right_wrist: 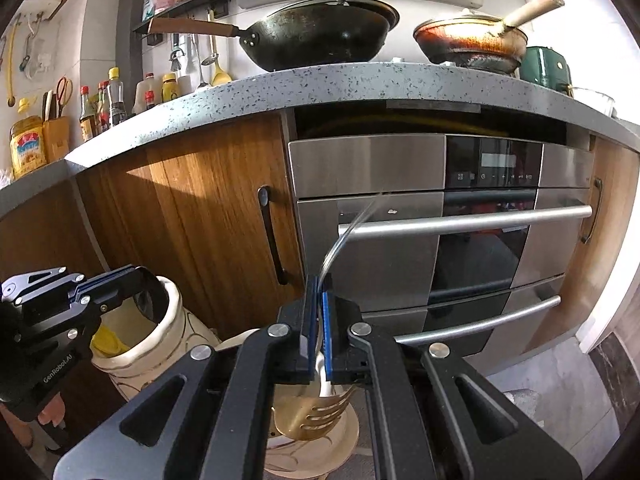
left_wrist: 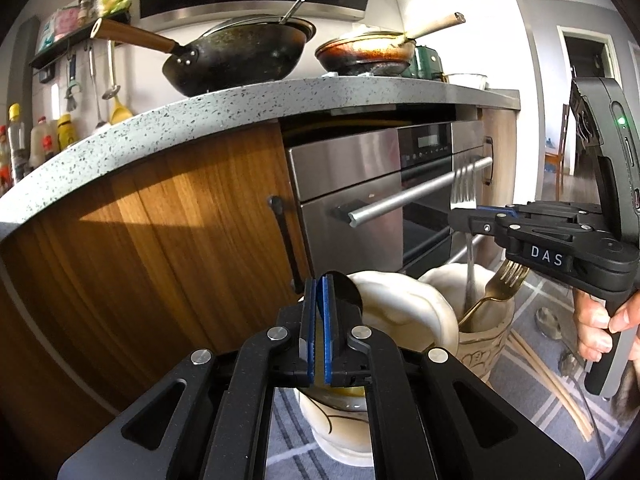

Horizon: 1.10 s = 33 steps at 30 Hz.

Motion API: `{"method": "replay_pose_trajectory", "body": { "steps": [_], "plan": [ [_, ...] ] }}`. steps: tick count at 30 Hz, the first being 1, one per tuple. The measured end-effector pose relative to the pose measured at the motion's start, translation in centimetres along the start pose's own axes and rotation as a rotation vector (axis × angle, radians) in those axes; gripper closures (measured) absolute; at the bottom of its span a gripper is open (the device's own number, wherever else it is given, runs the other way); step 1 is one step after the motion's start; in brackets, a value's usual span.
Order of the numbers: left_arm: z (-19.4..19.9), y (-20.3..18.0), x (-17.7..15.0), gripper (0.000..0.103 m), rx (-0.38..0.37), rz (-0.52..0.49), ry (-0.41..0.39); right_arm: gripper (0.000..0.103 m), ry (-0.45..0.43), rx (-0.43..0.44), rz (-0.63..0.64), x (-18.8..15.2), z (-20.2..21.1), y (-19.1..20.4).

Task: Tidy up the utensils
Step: 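Open left tool over large pot while right tool releases fork into small pot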

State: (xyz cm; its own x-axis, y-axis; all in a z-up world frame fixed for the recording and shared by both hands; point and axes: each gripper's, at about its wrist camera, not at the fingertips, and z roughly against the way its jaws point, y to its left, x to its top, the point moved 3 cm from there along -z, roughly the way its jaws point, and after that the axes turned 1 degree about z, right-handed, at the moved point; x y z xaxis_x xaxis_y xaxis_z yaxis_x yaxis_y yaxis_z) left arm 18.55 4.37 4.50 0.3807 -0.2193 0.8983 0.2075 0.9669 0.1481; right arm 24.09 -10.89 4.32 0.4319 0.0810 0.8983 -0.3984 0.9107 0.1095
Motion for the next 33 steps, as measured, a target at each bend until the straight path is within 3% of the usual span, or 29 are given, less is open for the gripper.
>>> {"method": "replay_pose_trajectory", "body": {
  "steps": [11,14,22,23,24,25,26,27,33],
  "plan": [
    [0.1,0.0,-0.1,0.098,-0.002,0.004,-0.002,0.099,0.005,0.014,-0.022,0.1,0.1,-0.1],
    [0.1,0.0,-0.1,0.092,-0.007,-0.001,-0.002,0.099,0.008,0.017,-0.028,0.1,0.1,-0.2],
    [0.3,-0.2,-0.2,0.087,-0.007,-0.007,-0.006,0.088,-0.004,0.023,-0.046,0.4,0.7,-0.5],
    [0.3,-0.2,-0.2,0.087,-0.007,-0.007,-0.005,0.082,-0.009,0.026,-0.052,0.5,0.9,-0.6],
    [0.3,-0.2,-0.2,0.084,-0.002,-0.005,-0.006,0.073,-0.011,0.029,-0.056,0.5,1.0,-0.6],
    [0.4,0.0,-0.2,0.079,0.008,-0.001,-0.006,0.070,-0.012,0.034,-0.064,0.6,1.1,-0.7],
    [0.4,0.2,-0.1,0.065,0.016,0.010,-0.004,0.069,-0.009,0.038,-0.070,0.6,1.2,-0.8],
    [0.5,0.4,-0.1,0.061,0.017,0.022,-0.005,0.067,-0.010,0.037,-0.073,0.7,1.4,-0.9],
    [1.7,1.3,0.5,0.053,0.022,0.071,-0.023,0.054,-0.025,0.034,-0.086,1.3,2.6,-1.1]
  ]
}}
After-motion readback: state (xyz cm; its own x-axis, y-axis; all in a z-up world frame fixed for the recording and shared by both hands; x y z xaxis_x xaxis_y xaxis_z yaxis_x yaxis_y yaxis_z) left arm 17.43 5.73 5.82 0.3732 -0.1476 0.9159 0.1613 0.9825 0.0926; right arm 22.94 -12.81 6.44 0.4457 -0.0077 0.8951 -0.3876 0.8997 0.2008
